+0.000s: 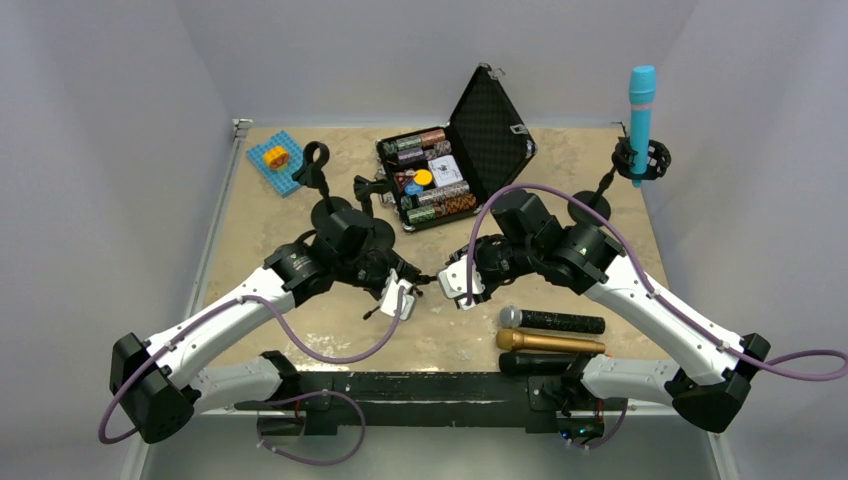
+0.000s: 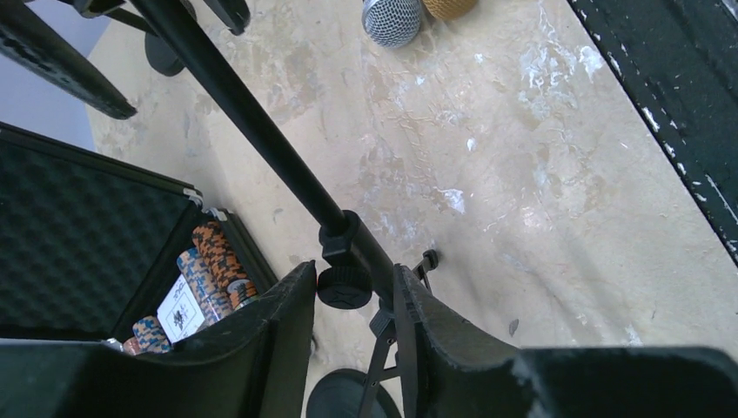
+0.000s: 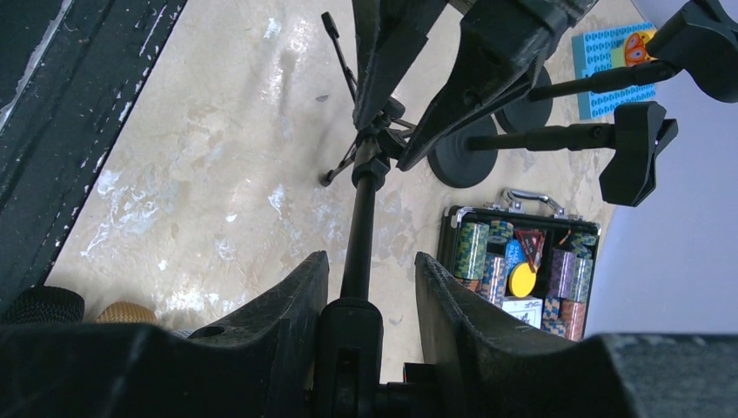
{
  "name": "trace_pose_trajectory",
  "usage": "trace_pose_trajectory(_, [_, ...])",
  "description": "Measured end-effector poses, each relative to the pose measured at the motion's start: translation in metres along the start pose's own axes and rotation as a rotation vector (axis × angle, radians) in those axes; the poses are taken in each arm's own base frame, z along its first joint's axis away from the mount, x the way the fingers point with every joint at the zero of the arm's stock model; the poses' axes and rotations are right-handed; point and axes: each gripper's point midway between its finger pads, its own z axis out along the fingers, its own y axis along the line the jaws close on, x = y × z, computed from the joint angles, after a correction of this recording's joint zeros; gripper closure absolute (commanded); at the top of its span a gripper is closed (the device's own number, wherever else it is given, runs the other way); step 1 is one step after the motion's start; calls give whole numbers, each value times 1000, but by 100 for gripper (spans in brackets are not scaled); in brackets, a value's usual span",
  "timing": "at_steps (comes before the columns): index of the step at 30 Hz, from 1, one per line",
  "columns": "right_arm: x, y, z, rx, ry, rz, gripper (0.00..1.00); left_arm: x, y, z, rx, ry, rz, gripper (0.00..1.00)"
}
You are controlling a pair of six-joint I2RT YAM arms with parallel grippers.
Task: Remove the microphone from the stand
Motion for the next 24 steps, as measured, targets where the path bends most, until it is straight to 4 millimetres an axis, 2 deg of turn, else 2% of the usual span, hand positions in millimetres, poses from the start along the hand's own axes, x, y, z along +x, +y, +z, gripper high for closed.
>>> trace_pose_trajectory(4, [0,2,0,-6,-2,6,100,7,-3,2,15,28,6,72])
trace_pose_trajectory(11, [0,2,0,-7,-1,9,100,10,-3,2,4,45,-67,77])
trace_pose_trajectory(14, [0,2,0,-7,-1,10,100,9,-4,3,11,51,-167,71])
trace_pose_trajectory(19, [0,4,0,-12,2,17,100,11,-12,4,28,72,-349,57])
trace_pose_trajectory(24, [-1,6,1,-19,-3,21,100,35,-60,5,101,169,-543,47])
